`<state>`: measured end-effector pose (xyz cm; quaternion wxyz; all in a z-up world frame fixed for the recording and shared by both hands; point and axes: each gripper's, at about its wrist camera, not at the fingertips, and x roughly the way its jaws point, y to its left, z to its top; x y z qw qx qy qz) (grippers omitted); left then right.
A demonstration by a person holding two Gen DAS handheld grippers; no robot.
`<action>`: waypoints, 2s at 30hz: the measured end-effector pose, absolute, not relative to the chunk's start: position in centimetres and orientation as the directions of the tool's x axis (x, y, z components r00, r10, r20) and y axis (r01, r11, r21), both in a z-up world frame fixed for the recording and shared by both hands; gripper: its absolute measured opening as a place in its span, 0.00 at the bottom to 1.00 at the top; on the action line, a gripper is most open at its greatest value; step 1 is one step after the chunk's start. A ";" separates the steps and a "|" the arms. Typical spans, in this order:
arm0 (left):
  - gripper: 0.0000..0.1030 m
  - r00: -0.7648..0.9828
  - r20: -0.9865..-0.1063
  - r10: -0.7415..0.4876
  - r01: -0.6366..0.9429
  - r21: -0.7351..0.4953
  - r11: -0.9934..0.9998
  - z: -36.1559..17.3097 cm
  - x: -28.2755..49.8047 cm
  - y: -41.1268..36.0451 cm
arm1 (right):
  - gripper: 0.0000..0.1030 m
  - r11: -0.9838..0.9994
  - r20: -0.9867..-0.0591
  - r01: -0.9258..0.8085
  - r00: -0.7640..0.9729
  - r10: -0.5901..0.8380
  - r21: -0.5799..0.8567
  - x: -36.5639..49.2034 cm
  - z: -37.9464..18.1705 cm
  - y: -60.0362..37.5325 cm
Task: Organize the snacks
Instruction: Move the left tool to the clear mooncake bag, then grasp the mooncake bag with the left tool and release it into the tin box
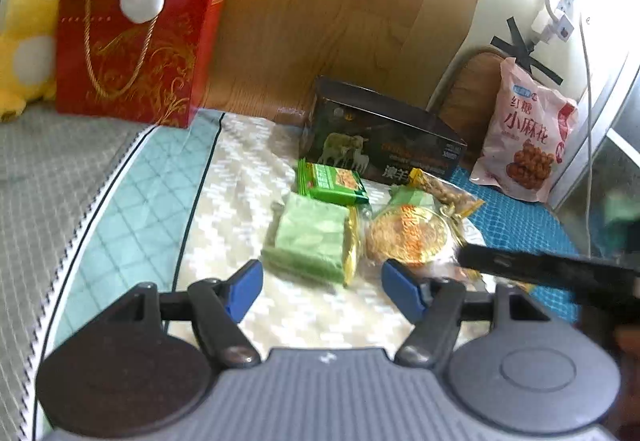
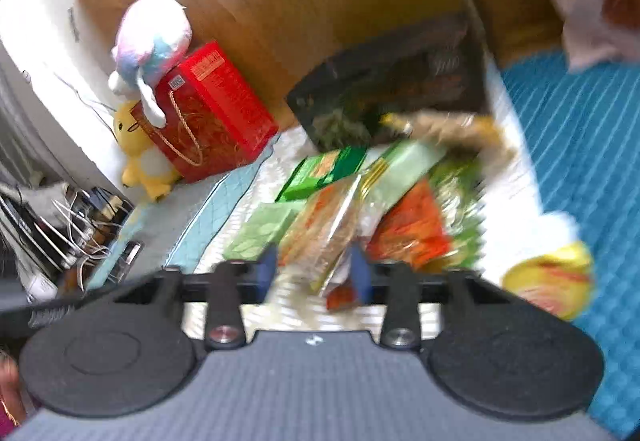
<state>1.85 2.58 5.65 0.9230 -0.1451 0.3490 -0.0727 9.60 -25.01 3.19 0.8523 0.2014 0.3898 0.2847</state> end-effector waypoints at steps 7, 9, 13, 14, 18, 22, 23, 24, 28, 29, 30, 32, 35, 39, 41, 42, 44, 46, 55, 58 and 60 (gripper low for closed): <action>0.73 0.751 -0.567 -0.339 0.131 -0.375 0.918 6.3 -0.7 3.8 | 0.18 0.659 -0.504 -0.430 0.427 0.751 0.617 2.5 3.7 -30.6; 0.76 0.731 -0.564 -0.384 0.174 -0.391 0.904 5.9 -0.8 3.3 | 0.22 0.687 -0.523 -0.444 0.445 0.727 0.576 0.5 3.8 -32.1; 0.76 0.643 -0.601 -0.475 0.232 -0.438 0.868 4.4 0.1 1.3 | 0.61 0.767 -0.537 -0.530 0.554 0.636 0.361 -4.0 4.5 -32.2; 0.76 0.620 -0.609 -0.495 0.241 -0.453 0.858 4.1 0.1 0.8 | 0.61 0.775 -0.540 -0.556 0.571 0.619 0.300 -4.8 4.7 -31.5; 0.76 0.553 -0.620 -0.557 0.265 -0.504 0.822 3.2 -0.3 -0.3 | 0.61 0.753 -0.556 -0.651 0.591 0.585 0.100 -5.9 4.6 -29.6; 0.76 0.532 -0.629 -0.567 0.277 -0.504 0.818 3.0 -0.6 -0.9 | 0.61 0.718 -0.596 -0.695 0.566 0.569 0.025 -3.8 3.6 -27.8; 0.74 0.527 -0.636 -0.564 0.278 -0.498 0.821 2.9 -0.5 -1.2 | 0.61 0.709 -0.608 -0.705 0.557 0.566 0.014 -3.2 3.3 -27.1; 0.71 0.517 -0.644 -0.564 0.280 -0.495 0.822 2.6 -0.3 -1.1 | 0.62 0.697 -0.624 -0.717 0.540 0.564 0.011 -2.8 2.9 -26.5; 0.48 0.493 -0.673 -0.552 0.319 -0.450 0.834 1.6 0.5 -3.0 | 0.38 0.666 -0.651 -0.746 0.501 0.570 0.009 -2.2 3.1 -25.0; 0.48 0.498 -0.677 -0.541 0.321 -0.436 0.841 1.9 0.6 -3.1 | 0.37 0.656 -0.644 -0.754 0.504 0.576 -0.002 -2.5 3.7 -24.6; 0.47 0.502 -0.675 -0.541 0.326 -0.432 0.841 2.6 1.0 -3.0 | 0.36 0.653 -0.625 -0.756 0.527 0.576 -0.036 -2.4 4.4 -24.0; 0.47 0.528 -0.653 -0.543 0.337 -0.425 0.840 4.5 2.3 -2.3 | 0.31 0.648 -0.594 -0.758 0.552 0.586 -0.065 -0.8 6.0 -23.7; 0.46 0.592 -0.617 -0.519 0.352 -0.381 0.855 8.4 5.6 -1.7 | 0.30 0.673 -0.538 -0.732 0.611 0.581 -0.104 3.8 8.6 -23.2; 0.46 0.666 -0.577 -0.472 0.351 -0.315 0.882 12.4 12.2 -2.3 | 0.30 0.734 -0.514 -0.678 0.644 0.567 -0.039 11.9 10.7 -23.0; 0.46 0.688 -0.572 -0.447 0.329 -0.303 0.894 13.3 16.0 -2.4 | 0.30 0.758 -0.510 -0.651 0.664 0.547 -0.036 15.6 10.8 -22.9; 0.45 0.698 -0.567 -0.437 0.319 -0.301 0.899 13.5 17.9 -2.5 | 0.32 0.766 -0.522 -0.642 0.660 0.540 -0.020 17.4 10.7 -22.9; 0.47 0.704 -0.572 -0.422 0.294 -0.305 0.906 13.2 21.2 -2.7 | 0.35 0.799 -0.541 -0.601 0.679 0.497 -0.020 20.4 9.9 -22.8; 0.60 0.713 -0.587 -0.383 0.258 -0.288 0.922 12.3 24.0 -3.3 | 0.38 0.832 -0.550 -0.550 0.718 0.427 -0.073 22.0 9.3 -23.1; 0.63 0.739 -0.481 -0.471 0.251 -0.453 0.856 10.4 18.8 0.4 | 0.38 0.783 -0.580 -0.618 0.662 0.475 -0.064 15.0 7.1 -28.8; 0.63 0.706 -0.504 -0.497 0.245 -0.484 0.840 8.9 16.6 0.0 | 0.37 0.768 -0.619 -0.626 0.660 0.425 -0.140 15.7 4.8 -27.6; 0.63 0.685 -0.526 -0.504 0.231 -0.499 0.835 8.1 15.6 -0.4 | 0.18 0.762 -0.631 -0.625 0.664 0.401 -0.173 17.1 4.1 -26.5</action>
